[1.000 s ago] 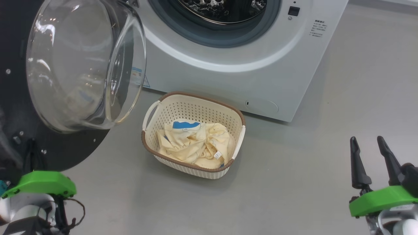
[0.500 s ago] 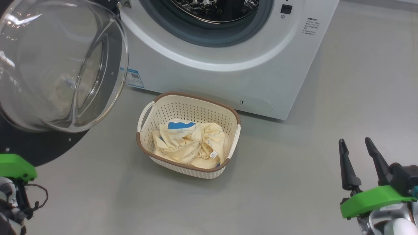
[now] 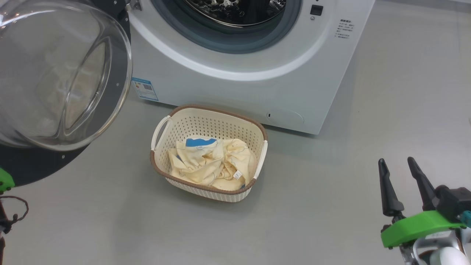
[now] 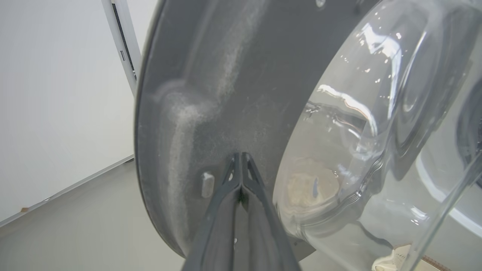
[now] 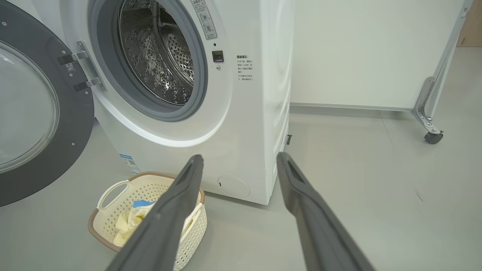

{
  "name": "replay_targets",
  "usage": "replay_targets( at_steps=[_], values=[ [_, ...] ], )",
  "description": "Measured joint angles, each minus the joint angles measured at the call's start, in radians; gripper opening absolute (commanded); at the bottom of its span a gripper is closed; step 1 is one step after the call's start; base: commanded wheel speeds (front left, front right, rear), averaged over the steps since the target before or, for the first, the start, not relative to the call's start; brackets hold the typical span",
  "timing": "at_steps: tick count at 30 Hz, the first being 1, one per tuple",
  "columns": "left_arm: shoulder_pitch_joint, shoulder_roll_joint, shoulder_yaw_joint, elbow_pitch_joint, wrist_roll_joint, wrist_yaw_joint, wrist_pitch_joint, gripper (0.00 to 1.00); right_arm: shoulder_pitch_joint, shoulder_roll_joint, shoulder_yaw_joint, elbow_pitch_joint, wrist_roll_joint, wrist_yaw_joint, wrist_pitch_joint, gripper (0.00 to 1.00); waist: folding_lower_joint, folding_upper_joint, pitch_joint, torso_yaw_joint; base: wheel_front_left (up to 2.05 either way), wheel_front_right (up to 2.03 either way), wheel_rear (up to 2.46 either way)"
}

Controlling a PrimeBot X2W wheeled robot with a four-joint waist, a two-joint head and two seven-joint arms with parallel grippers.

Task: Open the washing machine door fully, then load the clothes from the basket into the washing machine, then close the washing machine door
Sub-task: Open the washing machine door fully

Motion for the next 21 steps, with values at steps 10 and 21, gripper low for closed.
replay_targets(
  at_steps=[10,21],
  values=[
    [0.003,-0.006,0.033,-0.040,0.026,-0.015,0.000,0.00,0.000,0.000,-0.001,0.004,0.000,0.000,-0.002,1.00,0.0000,0.0000,-0.004,-0.007,0.00,0.00,0.00],
    [0.198,-0.057,0.080,-0.281,0.089,-0.006,0.000,0.00,0.000,0.000,-0.016,0.007,0.007,0.000,-0.003,1.00,0.0000,0.0000,-0.004,-0.013,0.00,0.00,0.00]
  ],
)
